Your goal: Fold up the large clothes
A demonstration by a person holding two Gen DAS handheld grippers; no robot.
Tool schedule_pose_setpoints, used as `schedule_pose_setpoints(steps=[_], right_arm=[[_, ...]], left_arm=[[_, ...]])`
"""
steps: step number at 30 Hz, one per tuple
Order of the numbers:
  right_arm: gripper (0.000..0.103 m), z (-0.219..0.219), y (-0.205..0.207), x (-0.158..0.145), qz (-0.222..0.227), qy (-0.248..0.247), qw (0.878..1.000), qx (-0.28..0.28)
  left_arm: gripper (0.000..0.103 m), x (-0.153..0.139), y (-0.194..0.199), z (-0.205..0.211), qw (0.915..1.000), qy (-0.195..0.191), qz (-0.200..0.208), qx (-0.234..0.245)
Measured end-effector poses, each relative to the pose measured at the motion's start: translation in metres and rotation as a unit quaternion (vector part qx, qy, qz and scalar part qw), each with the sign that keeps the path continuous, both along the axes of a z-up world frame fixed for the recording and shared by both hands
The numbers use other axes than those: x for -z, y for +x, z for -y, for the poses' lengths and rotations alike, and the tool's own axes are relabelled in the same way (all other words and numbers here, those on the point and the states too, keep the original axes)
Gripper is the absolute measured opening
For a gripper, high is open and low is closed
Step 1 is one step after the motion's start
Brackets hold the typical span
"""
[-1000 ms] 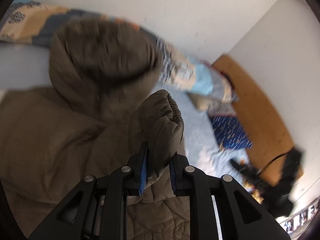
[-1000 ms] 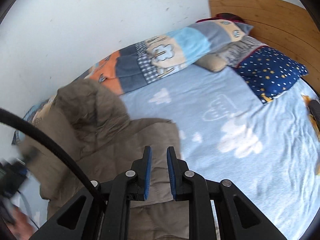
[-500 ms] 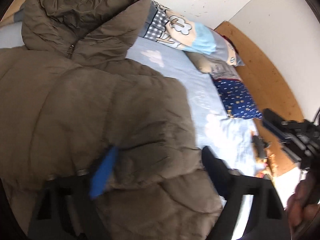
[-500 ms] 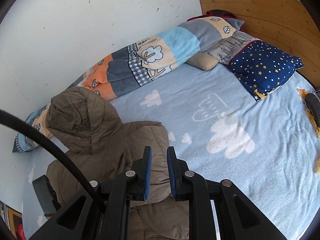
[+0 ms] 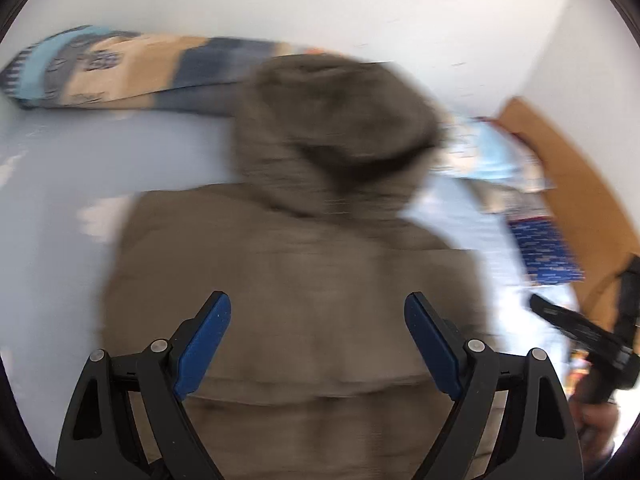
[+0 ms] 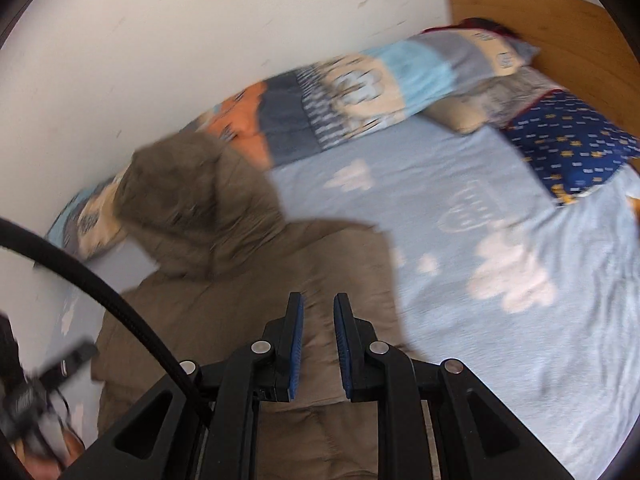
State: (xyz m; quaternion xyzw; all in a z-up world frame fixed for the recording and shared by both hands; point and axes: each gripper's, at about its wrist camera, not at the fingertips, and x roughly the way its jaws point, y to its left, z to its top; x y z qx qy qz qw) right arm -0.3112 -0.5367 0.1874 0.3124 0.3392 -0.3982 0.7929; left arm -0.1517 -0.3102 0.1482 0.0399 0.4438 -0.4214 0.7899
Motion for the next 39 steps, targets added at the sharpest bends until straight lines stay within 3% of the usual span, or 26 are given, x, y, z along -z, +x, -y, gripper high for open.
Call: schedule_pose_setpoints(steps=[3, 5, 10, 14, 20, 24, 27, 32, 37, 39], right_arm=[[0.017, -0.011, 0.026, 0.019, -0.009, 0.022, 0.999, -0.037], [0.017, -0.019, 0.041, 0.031, -0.030, 0.022, 0.998, -0.056], [0.017, -0.026, 0.056, 0.055, -0.056, 0.035, 0.995, -0.076], [0.017, -0.025, 0.060, 0.072, -0.081, 0.041, 0.992, -0.082], [0.017, -0.019, 0.060, 0.092, -0.087, 0.075, 0.990, -0.081], [0.017, -0.010, 0.052, 0.100, -0.065, 0.110, 0.989, -0.075], [0.017, -0.007, 0.046, 0.088, -0.045, 0.120, 0.989, -0.071], [0.016, -0.011, 0.034, 0.048, -0.020, 0.083, 0.994, -0.067], [0.017, -0.022, 0.009, 0.032, 0.003, 0.083, 0.994, -0.068], [0.025, -0.035, -0.013, 0.022, 0.014, 0.078, 0.994, -0.071]], left_arm=[[0.088, 0.025, 0.031, -0.016, 0.9988, 0.037, -0.003, -0.031], [0.088, 0.036, 0.040, -0.024, 0.9983, 0.041, -0.013, -0.039], [0.088, 0.060, 0.039, -0.017, 0.9973, 0.065, 0.006, -0.035], [0.088, 0.079, 0.042, -0.011, 0.9965, 0.076, -0.001, -0.035], [0.090, 0.094, 0.042, -0.011, 0.9962, 0.078, -0.007, -0.037], [0.089, 0.083, 0.038, -0.012, 0.9961, 0.080, -0.001, -0.037], [0.089, 0.060, 0.037, -0.030, 0.9980, 0.047, -0.012, -0.039], [0.089, 0.033, 0.029, -0.078, 0.9984, 0.027, -0.018, -0.047], [0.089, 0.020, 0.004, -0.147, 0.9982, 0.046, -0.025, -0.028], [0.089, 0.023, -0.008, -0.176, 0.9973, 0.053, -0.047, -0.021]])
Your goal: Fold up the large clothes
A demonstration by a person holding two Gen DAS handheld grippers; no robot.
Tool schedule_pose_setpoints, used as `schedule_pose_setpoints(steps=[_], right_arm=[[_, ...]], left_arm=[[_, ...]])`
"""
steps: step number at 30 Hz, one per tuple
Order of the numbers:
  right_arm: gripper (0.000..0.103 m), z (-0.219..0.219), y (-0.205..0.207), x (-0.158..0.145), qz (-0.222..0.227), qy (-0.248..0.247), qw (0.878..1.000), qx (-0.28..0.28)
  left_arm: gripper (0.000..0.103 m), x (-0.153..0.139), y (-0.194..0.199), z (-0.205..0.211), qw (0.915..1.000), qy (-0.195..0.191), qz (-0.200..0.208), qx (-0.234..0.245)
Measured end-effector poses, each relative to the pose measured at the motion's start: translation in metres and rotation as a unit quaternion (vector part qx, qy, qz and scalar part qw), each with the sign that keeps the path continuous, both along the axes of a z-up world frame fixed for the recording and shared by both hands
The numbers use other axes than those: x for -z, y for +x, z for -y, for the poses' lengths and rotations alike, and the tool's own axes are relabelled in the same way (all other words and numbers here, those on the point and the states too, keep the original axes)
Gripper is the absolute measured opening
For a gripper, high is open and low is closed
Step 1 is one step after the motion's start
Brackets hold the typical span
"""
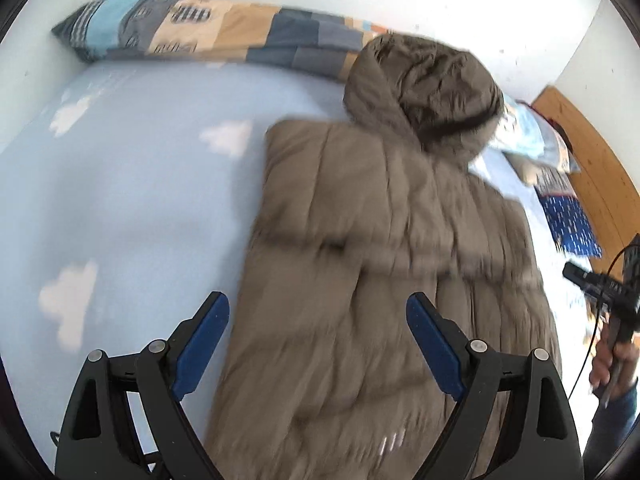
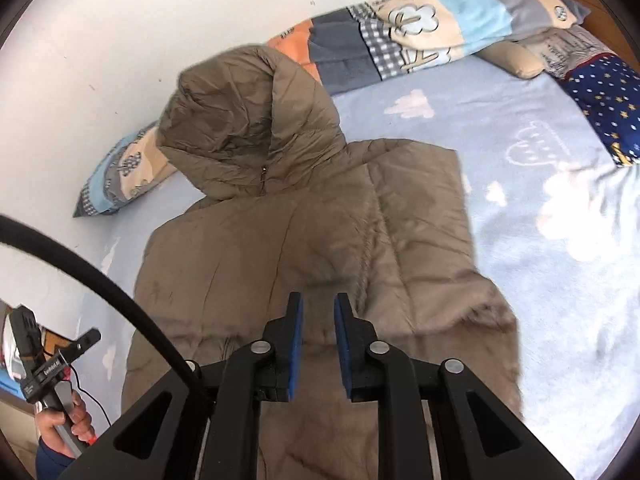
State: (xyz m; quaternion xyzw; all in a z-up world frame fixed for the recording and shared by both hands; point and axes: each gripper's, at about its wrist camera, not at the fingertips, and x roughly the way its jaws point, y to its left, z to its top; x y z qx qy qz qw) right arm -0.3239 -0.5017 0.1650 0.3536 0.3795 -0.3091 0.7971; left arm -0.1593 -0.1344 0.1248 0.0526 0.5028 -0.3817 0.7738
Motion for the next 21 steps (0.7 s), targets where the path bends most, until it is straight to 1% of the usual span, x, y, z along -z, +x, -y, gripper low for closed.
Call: schedule_pose_setpoints(steps=[2, 3, 5, 8, 10, 12, 14, 15, 17, 19, 20, 21], right_arm=[[0.044, -0.012, -0.024, -0.005, 0.010, -0.001, 1.000, 0.001], [0.046, -0.016, -0.036, -0.006, 0.013, -0.002, 1.000, 0.003], [0.048, -0.033, -0.070, -0.005, 0.012, -0.002, 1.000, 0.009], [0.049, -0.054, -0.121, 0.007, 0.018, 0.023, 0.999, 0.033], [0.050, -0.067, -0.151, 0.014, 0.013, 0.036, 0.998, 0.052], [0.053, -0.077, -0.177, 0.021, 0.003, 0.041, 0.996, 0.075], [0.058, -0.087, -0.200, 0.028, 0.010, 0.058, 0.993, 0.100], [0.058, -0.092, -0.211, 0.031, 0.013, 0.067, 0.991, 0.113], [0.063, -0.100, -0.226, 0.036, 0.019, 0.076, 0.989, 0.125], [0.065, -0.107, -0.238, 0.043, 0.016, 0.085, 0.987, 0.132], [0.067, -0.111, -0.242, 0.047, 0.014, 0.091, 0.987, 0.132], [0.068, -0.114, -0.245, 0.052, 0.013, 0.098, 0.987, 0.130]], left_arm=[[0.089, 0.012, -0.014, -0.027, 0.9995, 0.006, -0.030, 0.006], [0.089, 0.017, -0.019, -0.037, 0.9992, 0.008, -0.039, 0.005], [0.089, 0.033, -0.034, -0.066, 0.9982, 0.018, -0.057, -0.003], [0.089, 0.053, -0.050, -0.101, 0.9973, 0.015, -0.068, -0.023], [0.089, 0.059, -0.055, -0.110, 0.9967, 0.015, -0.073, -0.032], [0.089, 0.057, -0.057, -0.114, 0.9969, 0.007, -0.071, -0.034], [0.089, 0.057, -0.056, -0.118, 0.9973, 0.003, -0.064, -0.038], [0.089, 0.060, -0.055, -0.120, 0.9971, 0.002, -0.065, -0.040], [0.089, 0.072, -0.051, -0.123, 0.9947, -0.001, -0.092, -0.045], [0.089, 0.083, -0.049, -0.126, 0.9913, -0.021, -0.124, -0.040], [0.089, 0.087, -0.050, -0.127, 0.9902, -0.027, -0.131, -0.040], [0.089, 0.091, -0.050, -0.129, 0.9890, -0.025, -0.139, -0.045]])
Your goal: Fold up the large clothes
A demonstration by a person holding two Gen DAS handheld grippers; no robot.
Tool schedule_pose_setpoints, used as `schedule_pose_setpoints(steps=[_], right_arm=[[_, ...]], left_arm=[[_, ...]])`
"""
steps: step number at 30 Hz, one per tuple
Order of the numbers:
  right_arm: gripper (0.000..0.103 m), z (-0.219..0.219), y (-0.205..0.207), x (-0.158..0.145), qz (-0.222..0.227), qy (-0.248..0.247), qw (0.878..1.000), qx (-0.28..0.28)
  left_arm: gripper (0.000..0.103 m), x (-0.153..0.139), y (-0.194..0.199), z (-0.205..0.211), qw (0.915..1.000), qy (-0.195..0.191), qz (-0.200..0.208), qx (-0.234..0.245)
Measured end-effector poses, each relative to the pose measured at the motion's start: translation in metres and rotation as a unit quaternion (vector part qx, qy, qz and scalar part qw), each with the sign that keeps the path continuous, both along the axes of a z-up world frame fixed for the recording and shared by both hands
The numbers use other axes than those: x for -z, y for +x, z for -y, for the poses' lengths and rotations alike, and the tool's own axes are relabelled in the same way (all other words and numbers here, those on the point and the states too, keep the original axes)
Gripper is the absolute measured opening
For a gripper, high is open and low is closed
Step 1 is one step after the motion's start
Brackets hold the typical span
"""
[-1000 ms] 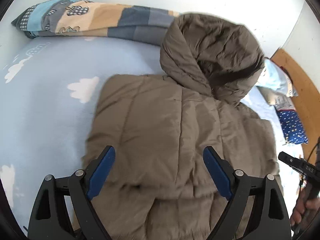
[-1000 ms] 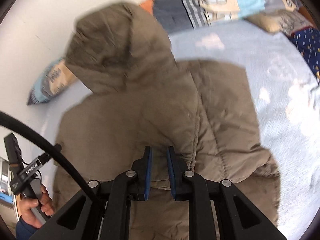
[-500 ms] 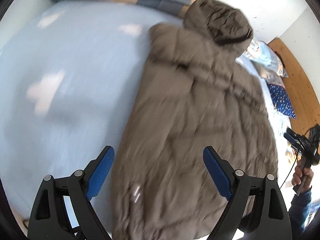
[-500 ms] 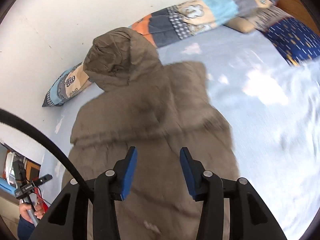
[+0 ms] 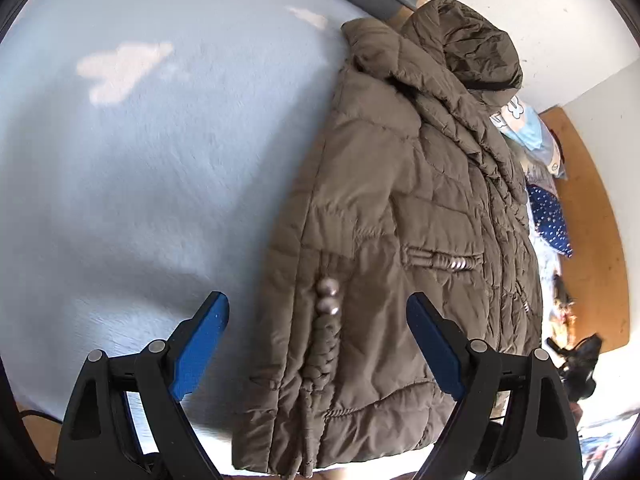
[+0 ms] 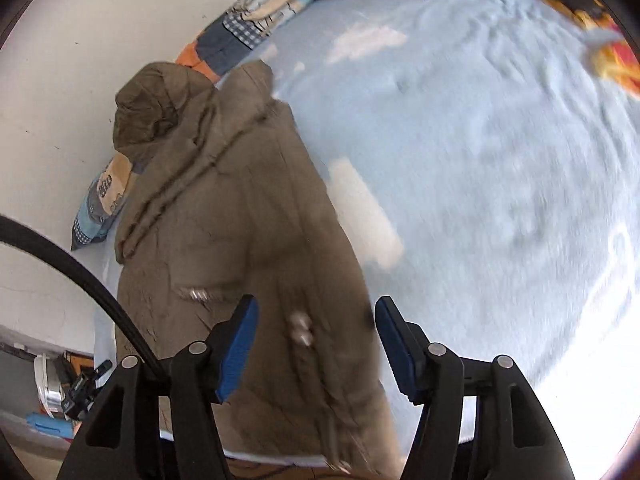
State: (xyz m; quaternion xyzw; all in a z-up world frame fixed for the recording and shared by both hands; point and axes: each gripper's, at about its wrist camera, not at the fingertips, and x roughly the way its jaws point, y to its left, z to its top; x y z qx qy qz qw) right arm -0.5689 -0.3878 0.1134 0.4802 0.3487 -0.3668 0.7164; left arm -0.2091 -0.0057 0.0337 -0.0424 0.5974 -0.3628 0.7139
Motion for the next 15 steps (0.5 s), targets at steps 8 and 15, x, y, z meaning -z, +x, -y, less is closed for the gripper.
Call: schedule_pose_setpoints(steps=[8, 15], right_arm=[[0.072, -0.004, -0.005, 0.024, 0.037, 0.056, 0.997, -0.023], [0.052, -0.016, 0.027, 0.034, -0.030, 0.036, 0.995, -0.085]], left_arm=[[0.090, 0.009, -0.014, -0.001, 0.9998, 0.002, -0.007, 0.018], [0.075, 0.008, -0.028, 0.010, 0.9976, 0.020, 0.044, 0.049]])
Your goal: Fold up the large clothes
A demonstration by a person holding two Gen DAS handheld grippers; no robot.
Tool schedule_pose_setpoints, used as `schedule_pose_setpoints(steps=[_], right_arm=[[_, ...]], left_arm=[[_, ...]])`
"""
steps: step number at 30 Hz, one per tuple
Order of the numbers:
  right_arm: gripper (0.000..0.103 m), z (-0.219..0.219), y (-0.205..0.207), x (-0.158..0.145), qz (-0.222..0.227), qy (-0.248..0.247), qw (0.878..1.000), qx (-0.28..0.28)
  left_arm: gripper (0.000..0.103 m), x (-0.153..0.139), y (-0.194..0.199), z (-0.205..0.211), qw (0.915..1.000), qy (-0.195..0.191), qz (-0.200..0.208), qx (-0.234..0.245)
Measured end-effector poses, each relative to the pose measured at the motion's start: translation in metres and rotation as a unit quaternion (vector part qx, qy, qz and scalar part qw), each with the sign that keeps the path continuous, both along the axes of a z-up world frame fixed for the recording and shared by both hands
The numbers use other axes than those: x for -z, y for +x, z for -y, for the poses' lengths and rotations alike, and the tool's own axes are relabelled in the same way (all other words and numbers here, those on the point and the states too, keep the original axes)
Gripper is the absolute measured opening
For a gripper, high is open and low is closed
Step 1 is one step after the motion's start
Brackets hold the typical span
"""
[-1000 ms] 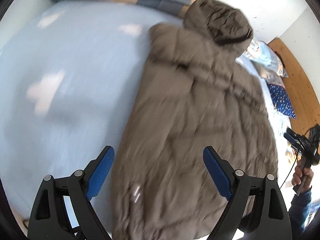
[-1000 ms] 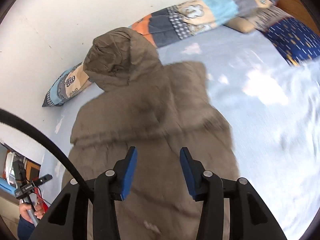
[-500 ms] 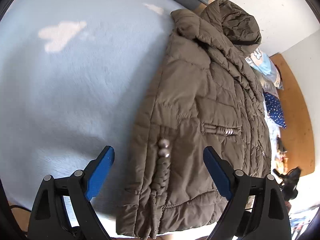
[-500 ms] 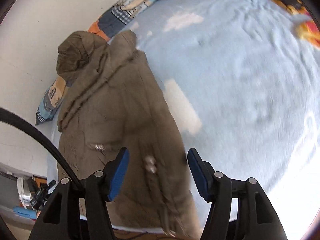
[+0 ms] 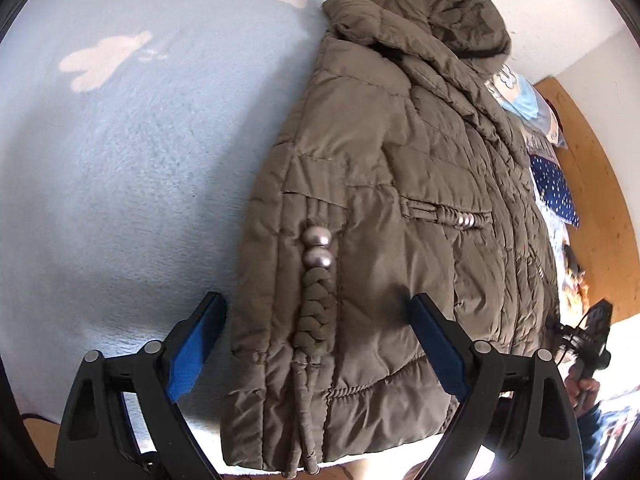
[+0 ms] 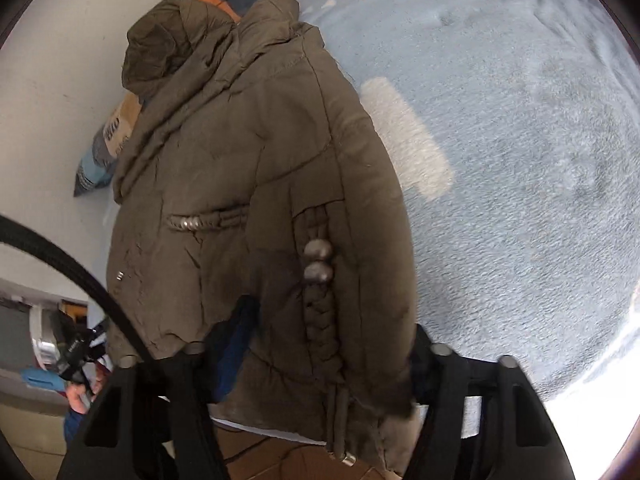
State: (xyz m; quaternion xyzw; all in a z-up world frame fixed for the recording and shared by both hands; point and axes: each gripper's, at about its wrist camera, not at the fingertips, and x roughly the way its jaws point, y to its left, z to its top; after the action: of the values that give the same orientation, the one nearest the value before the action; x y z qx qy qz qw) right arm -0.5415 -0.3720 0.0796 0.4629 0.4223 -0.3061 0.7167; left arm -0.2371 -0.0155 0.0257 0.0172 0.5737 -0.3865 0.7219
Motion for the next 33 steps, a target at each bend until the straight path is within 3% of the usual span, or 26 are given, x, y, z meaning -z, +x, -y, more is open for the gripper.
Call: schedule_pose_setpoints(steps=[1, 2, 5, 9, 15, 19, 21, 22, 24, 29, 33], right_arm=[[0.037, 0.000, 0.001, -0.001, 0.000, -0.001, 1.000, -0.004], [0.029, -0.001, 0.001, -0.003, 0.001, -0.005, 1.000, -0.005], [0.022, -0.007, 0.000, -0.012, 0.001, -0.018, 1.000, -0.007], [0.020, -0.018, -0.001, -0.028, 0.010, -0.043, 0.999, -0.002], [0.020, -0.039, -0.014, -0.046, 0.016, -0.054, 0.998, -0.003], [0.020, -0.039, -0.021, -0.044, -0.007, -0.056, 0.998, -0.001], [0.023, -0.031, -0.021, -0.040, -0.019, -0.050, 0.999, 0.004], [0.029, -0.028, -0.021, -0.039, -0.025, -0.048, 0.999, 0.005], [0.035, -0.025, -0.023, -0.042, -0.037, -0.054, 0.998, 0.014], [0.040, -0.030, -0.024, -0.062, -0.053, -0.100, 0.993, 0.027], [0.041, -0.045, -0.029, -0.097, -0.025, -0.152, 0.987, 0.039]], left_arm=[[0.066, -0.003, -0.003, 0.002, 0.9999, 0.002, 0.011, 0.004], [0.052, -0.005, -0.005, 0.003, 0.9999, 0.001, 0.015, 0.007], [0.028, -0.012, -0.011, 0.002, 0.9994, 0.005, 0.033, 0.004], [0.020, -0.023, -0.025, -0.005, 0.9984, 0.011, 0.056, 0.004], [0.020, -0.029, -0.035, -0.029, 0.9993, -0.002, 0.038, 0.001], [0.024, -0.027, -0.027, -0.026, 0.9990, 0.015, 0.042, 0.004], [0.046, -0.029, -0.019, -0.022, 0.9980, 0.031, 0.055, -0.009], [0.052, -0.031, -0.018, -0.020, 0.9975, 0.032, 0.061, -0.014], [0.063, -0.042, -0.018, -0.023, 0.9966, 0.013, 0.076, -0.029], [0.065, -0.084, -0.022, -0.028, 0.9901, -0.024, 0.132, -0.043], [0.065, -0.127, -0.041, -0.031, 0.9836, -0.055, 0.170, -0.024]])
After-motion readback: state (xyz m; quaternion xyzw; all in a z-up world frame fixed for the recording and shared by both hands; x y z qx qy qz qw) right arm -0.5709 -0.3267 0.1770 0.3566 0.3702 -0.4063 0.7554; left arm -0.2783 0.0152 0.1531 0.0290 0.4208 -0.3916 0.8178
